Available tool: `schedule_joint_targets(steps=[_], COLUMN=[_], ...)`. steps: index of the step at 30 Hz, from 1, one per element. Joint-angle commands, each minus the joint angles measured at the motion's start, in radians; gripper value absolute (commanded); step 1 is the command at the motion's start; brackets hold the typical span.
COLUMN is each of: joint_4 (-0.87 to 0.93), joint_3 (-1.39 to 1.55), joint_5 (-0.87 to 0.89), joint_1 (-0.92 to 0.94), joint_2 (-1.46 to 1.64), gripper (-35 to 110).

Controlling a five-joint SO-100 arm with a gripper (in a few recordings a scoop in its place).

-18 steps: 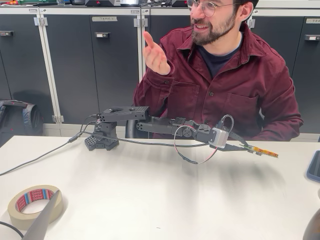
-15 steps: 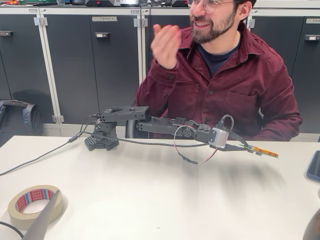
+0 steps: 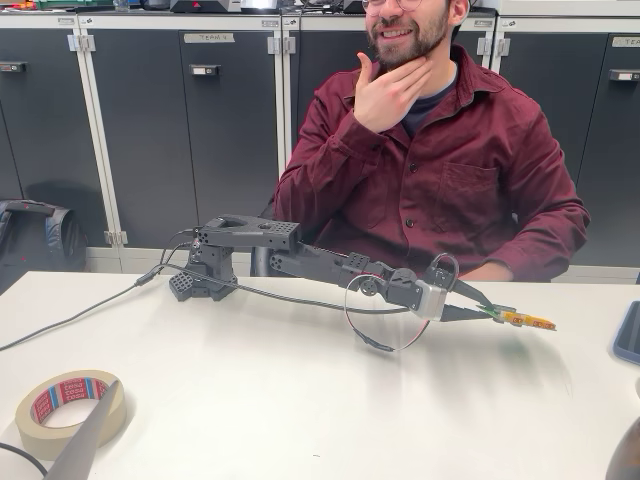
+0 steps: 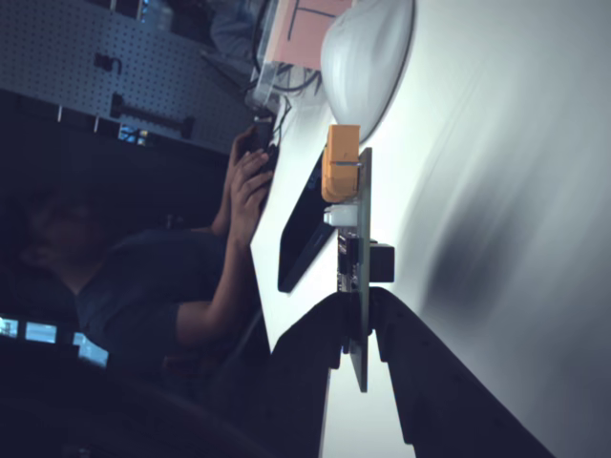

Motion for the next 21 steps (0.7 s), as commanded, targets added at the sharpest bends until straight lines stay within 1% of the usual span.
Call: schedule_joint_targets(steps=[1, 8, 13, 21], joint_4=[0.014, 0.040, 0.107, 0.100], joint_3=[-0.046, -0.055, -0.055, -0.054], joint_5=[0.009, -0.005, 0.040, 0.021], joint_1=[0.003, 0.008, 0.029, 0.031], joint_2=[0.129, 0.175, 0.256, 0.247], gripper=[-5, -5, -5, -5])
